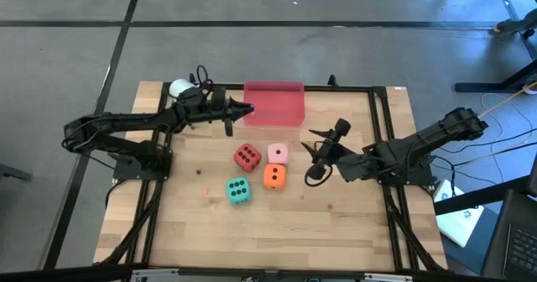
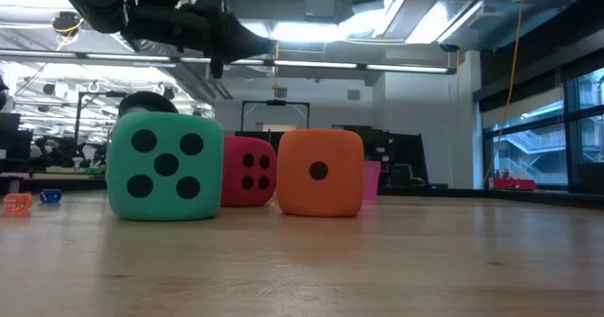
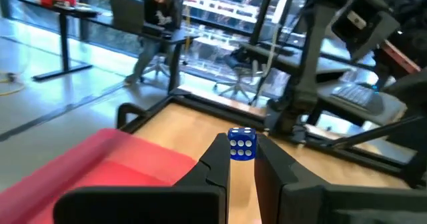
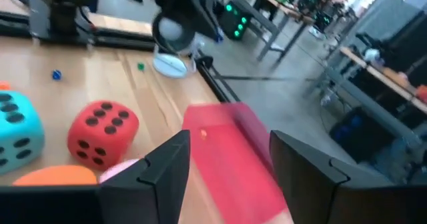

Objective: Pick & Place Dice
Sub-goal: Put the right blue die into the pink bin

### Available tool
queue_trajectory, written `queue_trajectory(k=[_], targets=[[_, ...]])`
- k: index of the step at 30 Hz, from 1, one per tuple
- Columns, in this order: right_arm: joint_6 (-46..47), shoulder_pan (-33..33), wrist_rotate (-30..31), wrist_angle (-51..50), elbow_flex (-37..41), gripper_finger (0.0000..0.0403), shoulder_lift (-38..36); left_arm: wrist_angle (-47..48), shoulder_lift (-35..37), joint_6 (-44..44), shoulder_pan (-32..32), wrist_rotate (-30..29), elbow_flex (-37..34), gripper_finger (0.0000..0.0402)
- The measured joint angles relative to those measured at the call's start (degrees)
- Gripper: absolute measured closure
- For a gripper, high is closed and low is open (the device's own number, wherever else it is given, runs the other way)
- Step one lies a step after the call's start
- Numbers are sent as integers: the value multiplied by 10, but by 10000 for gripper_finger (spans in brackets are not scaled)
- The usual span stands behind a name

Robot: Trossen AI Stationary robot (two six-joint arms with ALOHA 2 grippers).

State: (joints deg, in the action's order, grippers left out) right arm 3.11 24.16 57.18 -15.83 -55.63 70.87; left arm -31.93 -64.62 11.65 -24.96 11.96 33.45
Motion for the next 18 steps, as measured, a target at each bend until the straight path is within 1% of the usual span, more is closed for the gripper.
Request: queue_trajectory(k=[4,8,10,14,18], targets=[[55,0,4,40,62,197,-14,80,-7,-40,-3,-29,40,377],[65,5,3,129,125,197,-31,165,-30,-82,-3,-52,93,377],[65,7,-9,166,148,197,-40,197,-44,-100,-3,-68,118,377],[64,8,-45,227,183,197,-59,246,-81,-132,-7,-97,160,377],[68,8,-56,244,205,197,-67,274,-124,-140,-26,-104,191,377]])
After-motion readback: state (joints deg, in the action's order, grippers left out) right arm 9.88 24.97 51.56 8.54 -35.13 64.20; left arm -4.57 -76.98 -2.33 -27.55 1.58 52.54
